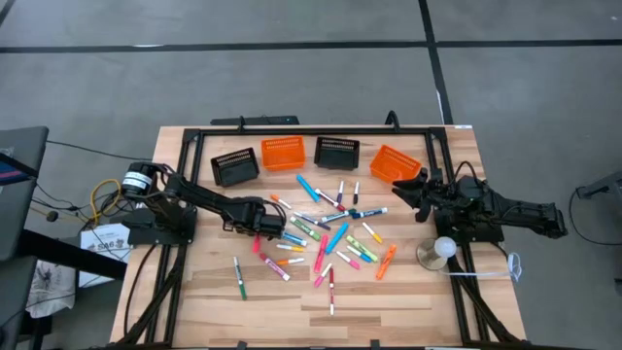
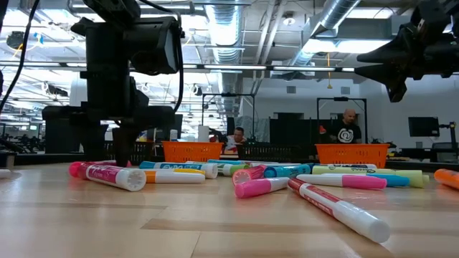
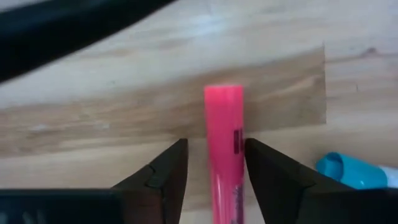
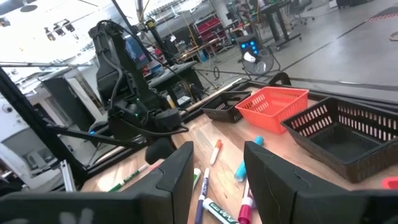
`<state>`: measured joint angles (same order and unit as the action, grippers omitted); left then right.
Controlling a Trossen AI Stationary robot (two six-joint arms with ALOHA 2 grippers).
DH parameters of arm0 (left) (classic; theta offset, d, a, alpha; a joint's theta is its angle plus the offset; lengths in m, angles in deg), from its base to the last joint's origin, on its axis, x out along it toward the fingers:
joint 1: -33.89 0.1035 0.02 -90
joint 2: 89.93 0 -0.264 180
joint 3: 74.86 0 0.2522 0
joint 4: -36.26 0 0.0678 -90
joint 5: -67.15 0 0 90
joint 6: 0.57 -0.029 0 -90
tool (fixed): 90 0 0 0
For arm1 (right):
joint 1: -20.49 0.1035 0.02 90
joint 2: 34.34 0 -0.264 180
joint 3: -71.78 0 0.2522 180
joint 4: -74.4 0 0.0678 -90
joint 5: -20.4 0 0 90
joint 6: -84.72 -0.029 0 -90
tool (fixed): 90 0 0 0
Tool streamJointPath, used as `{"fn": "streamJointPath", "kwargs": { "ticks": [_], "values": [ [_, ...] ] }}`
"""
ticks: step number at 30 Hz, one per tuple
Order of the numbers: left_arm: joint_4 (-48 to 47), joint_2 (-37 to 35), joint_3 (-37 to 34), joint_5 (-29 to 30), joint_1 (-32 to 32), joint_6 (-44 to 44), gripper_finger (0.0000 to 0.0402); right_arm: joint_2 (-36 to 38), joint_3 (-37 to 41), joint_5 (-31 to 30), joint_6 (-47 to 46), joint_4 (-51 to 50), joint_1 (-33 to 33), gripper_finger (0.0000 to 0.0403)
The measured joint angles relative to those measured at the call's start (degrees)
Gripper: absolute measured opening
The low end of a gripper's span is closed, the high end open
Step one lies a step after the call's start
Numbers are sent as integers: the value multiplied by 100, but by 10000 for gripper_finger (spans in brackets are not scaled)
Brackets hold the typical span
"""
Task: Pick & Place Markers
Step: Put the left pink highlighter pen into the left black bin
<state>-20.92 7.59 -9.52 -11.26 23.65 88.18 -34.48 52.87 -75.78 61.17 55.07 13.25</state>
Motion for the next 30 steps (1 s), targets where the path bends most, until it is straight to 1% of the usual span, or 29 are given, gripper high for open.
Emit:
{"fn": "streamJointPath", "kwargs": {
  "ticks": [13, 16, 22, 30],
  "values": [
    [122, 121, 17, -86, -138, -7, 149, 1, 0, -85, -2, 7, 2, 129],
    [144, 129, 17, -109, -137, -11, 131, 0, 0, -145, -2, 46, 0, 127],
    [169, 140, 13, -96, -138, -15, 67, 0, 0, -146, -2, 52, 2, 127],
    [38, 128, 11, -25, -134, -12, 64, 0, 0, -141, -195, 51, 2, 128]
  ]
}}
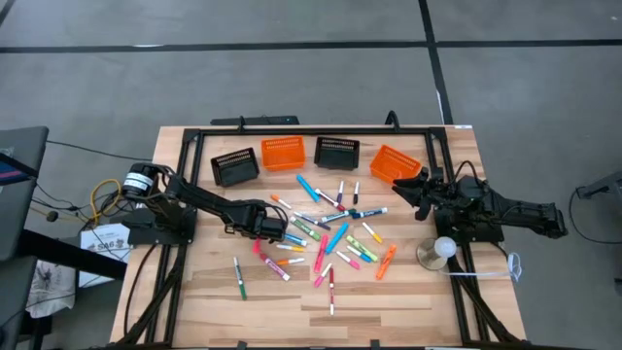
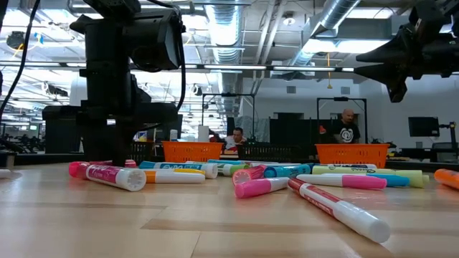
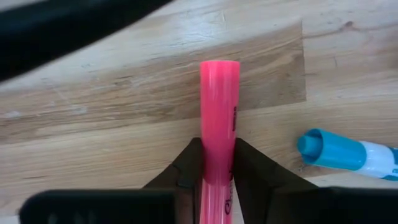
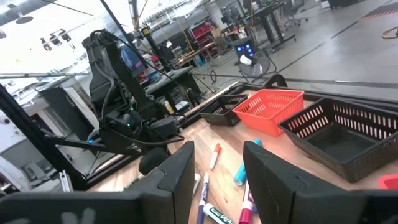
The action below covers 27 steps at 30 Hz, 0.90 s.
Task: Pick & Place Markers
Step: Put the left pink highlighter pen into the left black bin
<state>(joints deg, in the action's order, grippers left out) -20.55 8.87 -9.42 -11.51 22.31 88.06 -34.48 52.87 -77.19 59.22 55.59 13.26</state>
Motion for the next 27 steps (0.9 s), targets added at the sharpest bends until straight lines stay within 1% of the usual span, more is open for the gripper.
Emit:
{"fn": "streamJointPath", "kwargs": {
  "ticks": [5, 10, 17, 21, 27],
  "values": [
    [-166, -253, -41, -72, 0, -294, 70, 1, 0, 2, 0, -2, -1, 126],
    [-336, -919, -29, -20, 1, -661, 69, 0, 0, 5, 18, -3, 0, 125],
    [-303, -2143, -28, 65, 2, -2193, 69, 1, 0, 7, 42, -4, -1, 125],
    [-100, -2825, -28, -97, 2, -3240, 72, 2, 0, 5, 44, -7, -1, 125],
    [285, -3616, -26, -118, 4, -3965, 74, 0, 0, 6, 44, -12, -2, 125]
  ]
}}
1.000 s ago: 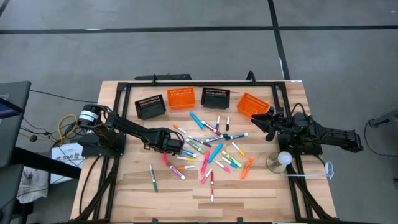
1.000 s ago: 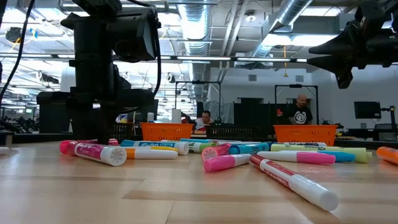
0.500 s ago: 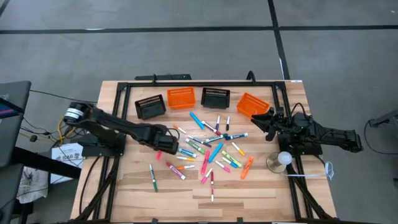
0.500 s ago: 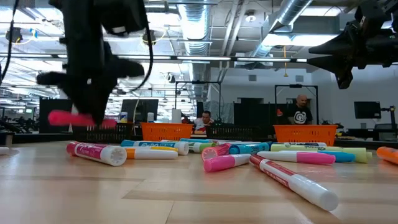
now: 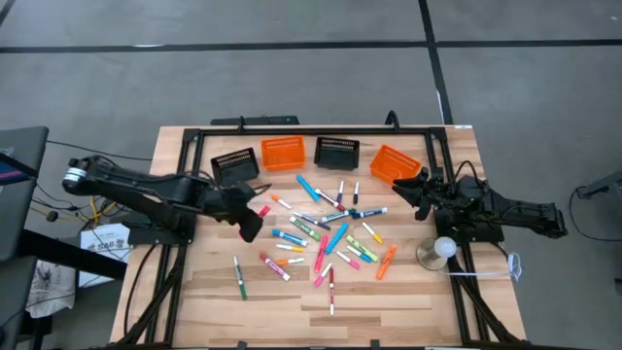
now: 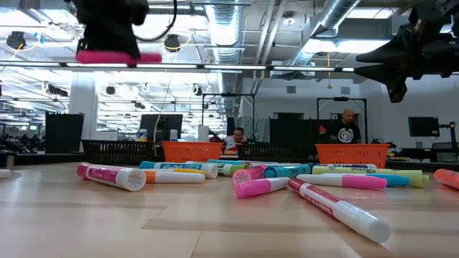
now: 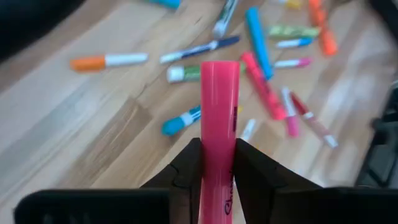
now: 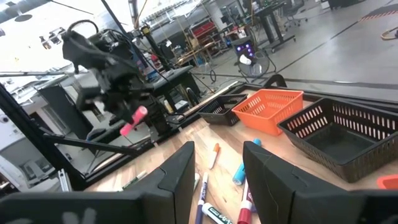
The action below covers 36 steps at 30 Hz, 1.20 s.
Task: Pick & Place Markers
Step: Put the left pink highlighter pen into the left black bin
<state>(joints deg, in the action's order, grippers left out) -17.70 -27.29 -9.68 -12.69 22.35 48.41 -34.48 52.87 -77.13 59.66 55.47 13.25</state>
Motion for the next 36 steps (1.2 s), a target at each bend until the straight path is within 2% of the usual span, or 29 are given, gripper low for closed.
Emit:
{"fn": "streamJointPath", "kwargs": {
  "ticks": [6, 12, 21, 26, 36],
  "values": [
    [133, -209, 4, 9, 7, -79, 75, 1, 0, 0, 2, -15, 0, 125],
    [131, 290, 7, 384, 250, -598, 76, 2, 0, 0, 2, -2, 2, 125],
    [-90, 1093, 7, 322, 1774, -2288, 76, 1, 0, -2, 0, 7, 1, 125],
    [-486, 1153, 7, 314, 2594, -3265, 76, 1, 0, 0, 0, 7, 1, 125],
    [-482, 1131, 11, 391, 4230, -5458, 76, 0, 0, -2, 0, 18, 0, 125]
  ]
}}
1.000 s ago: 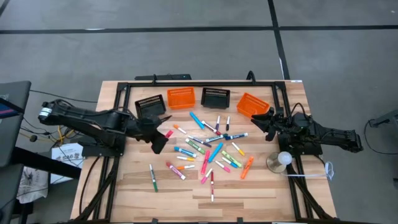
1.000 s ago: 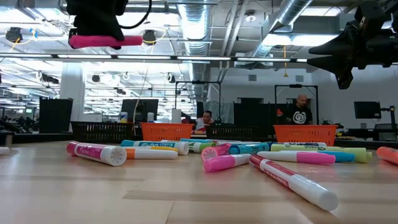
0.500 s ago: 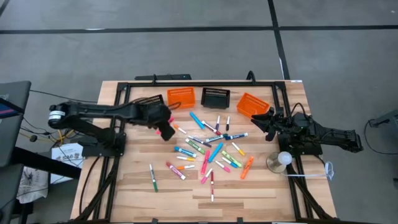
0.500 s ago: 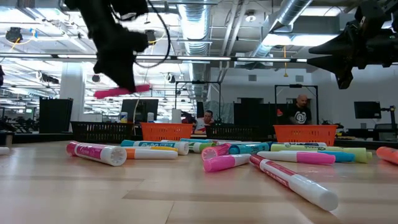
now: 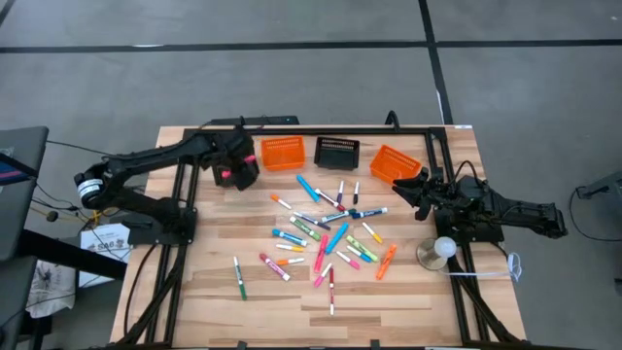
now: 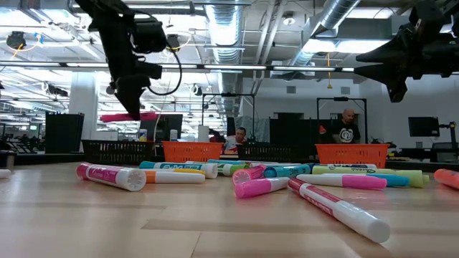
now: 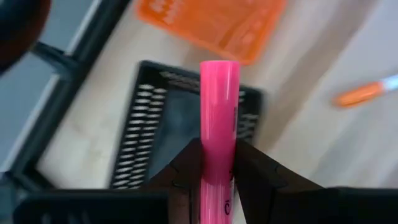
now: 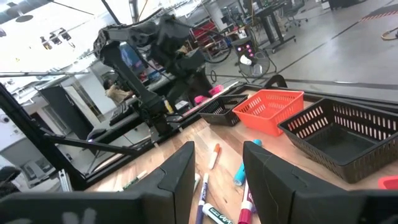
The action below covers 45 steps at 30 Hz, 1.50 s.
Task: Pick & Place Markers
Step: Put the left pink highlighter pen into the left black bin
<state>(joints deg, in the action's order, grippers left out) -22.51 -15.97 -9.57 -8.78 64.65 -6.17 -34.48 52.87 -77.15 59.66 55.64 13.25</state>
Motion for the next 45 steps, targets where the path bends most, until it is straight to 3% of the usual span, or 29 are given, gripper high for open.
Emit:
{"fn": "streamJointPath", "kwargs": {
  "ticks": [9, 20, 40, 45],
  "values": [
    [65, 280, 4, -72, 852, -914, 76, 0, 0, -20, -2, 81, 1, 125],
    [380, 1271, 4, -10, 857, -1239, 76, 2, 0, -21, -79, 81, 0, 125],
    [442, 1593, 4, -123, 909, -1259, 77, 0, 0, -11, -195, 81, 2, 125],
    [442, 1593, 4, -127, 909, -1221, 95, 0, 0, -9, -195, 81, 1, 125]
  ]
}}
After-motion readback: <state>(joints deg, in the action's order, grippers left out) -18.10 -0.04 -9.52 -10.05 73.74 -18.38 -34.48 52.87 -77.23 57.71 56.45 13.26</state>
